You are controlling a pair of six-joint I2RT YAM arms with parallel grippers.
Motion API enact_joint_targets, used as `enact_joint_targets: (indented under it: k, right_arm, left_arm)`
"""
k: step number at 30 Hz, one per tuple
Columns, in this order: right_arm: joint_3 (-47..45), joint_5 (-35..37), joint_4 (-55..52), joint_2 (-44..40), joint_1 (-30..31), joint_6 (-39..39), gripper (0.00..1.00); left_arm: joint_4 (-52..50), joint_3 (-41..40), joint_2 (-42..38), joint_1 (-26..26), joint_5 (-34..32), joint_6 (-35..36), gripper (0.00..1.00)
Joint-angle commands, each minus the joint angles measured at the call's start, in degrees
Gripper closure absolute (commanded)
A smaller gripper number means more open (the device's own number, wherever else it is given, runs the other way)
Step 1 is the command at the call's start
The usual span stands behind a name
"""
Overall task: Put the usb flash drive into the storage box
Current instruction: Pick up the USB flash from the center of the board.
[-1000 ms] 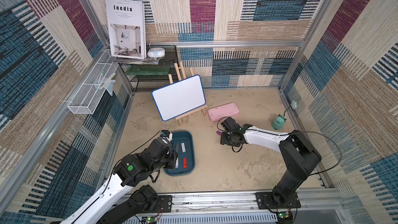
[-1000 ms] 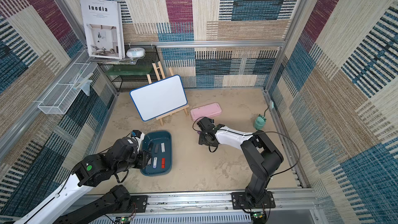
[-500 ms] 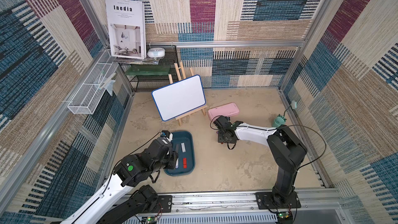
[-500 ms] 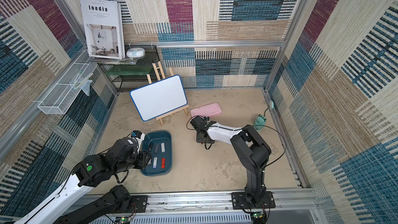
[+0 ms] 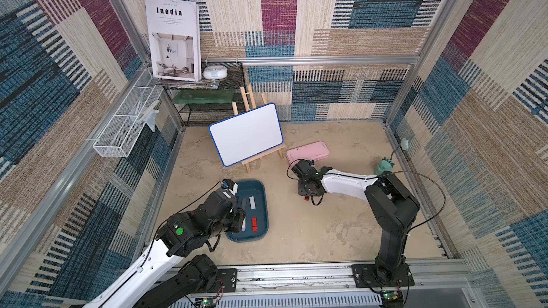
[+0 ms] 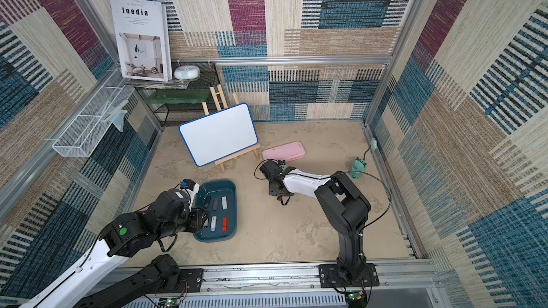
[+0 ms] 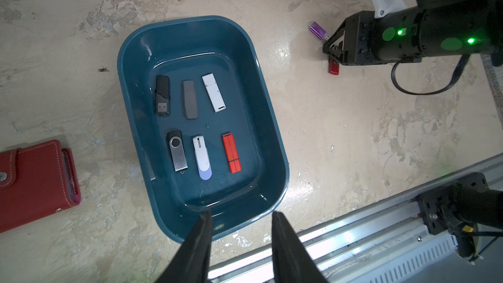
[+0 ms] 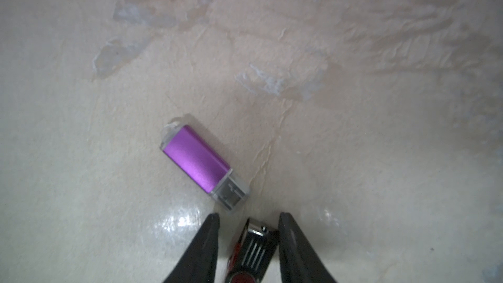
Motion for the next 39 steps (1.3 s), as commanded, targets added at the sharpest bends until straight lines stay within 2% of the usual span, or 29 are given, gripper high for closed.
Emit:
enact_joint_targets:
  k: [1,3,6,19,29,39]
  right_arm:
    - [-0.45,-4.74,-3.55,0.96,0.34,-0.85,0.56]
    - [-0.15,-4.36,-4.29,0.77,0.36,-0.85,0.46]
    - [-0.38,-3.93,-4.96,-0.01,0.61,-0.15,0.45]
    - [-3.0,-4.19,-4.23,-1.61,1.49,1.0,0.54]
    - [-0.71,-3.75,-4.96,0.59,1.52,0.28,0.71]
    - [-1.64,-3.8,-5.11,-4.11,1.5,-1.1,0.9]
  left_arm:
    - [0.82,-0.09,0.13,-0.01,-0.22,0.1,0.59]
    - [0.76,-0.09,0.24,0.01,-0.21,0.15,0.59]
    - [0.76,-0.07,0.32,0.0,-0.13,0.12,0.59]
    - [0.79,-0.09,0.46,0.04,-0.13,0.13,0.59]
    - [0.78,-0.17,0.48,-0.01,-0.22,0.15,0.59]
    - [0.72,-0.2,0.17,-0.01,-0.55,0.03,0.59]
